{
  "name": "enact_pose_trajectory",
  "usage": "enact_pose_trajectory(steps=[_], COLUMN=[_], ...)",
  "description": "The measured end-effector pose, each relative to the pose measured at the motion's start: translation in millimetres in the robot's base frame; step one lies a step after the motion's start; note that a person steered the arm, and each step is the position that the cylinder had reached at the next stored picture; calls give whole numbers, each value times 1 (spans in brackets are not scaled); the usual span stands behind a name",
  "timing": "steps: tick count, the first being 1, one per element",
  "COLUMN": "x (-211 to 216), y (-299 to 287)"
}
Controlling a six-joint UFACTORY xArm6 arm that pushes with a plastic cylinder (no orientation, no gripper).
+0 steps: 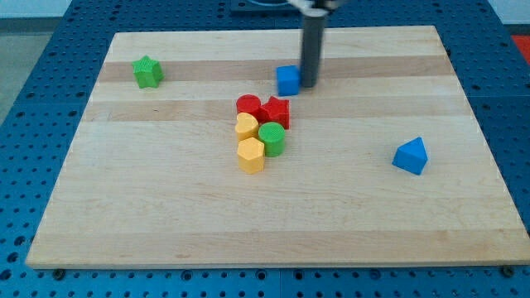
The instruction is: Push the blue cube diagonal to the green star
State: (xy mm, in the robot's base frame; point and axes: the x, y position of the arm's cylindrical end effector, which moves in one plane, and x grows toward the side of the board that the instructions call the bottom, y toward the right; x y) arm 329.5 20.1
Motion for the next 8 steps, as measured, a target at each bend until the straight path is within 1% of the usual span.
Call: enact_pose_trajectory(steps=[1, 2, 3, 4, 5, 7, 8], x=[0, -7, -34, -19, 4, -4, -6], y=[-61, -68, -76, -110, -129, -130, -114])
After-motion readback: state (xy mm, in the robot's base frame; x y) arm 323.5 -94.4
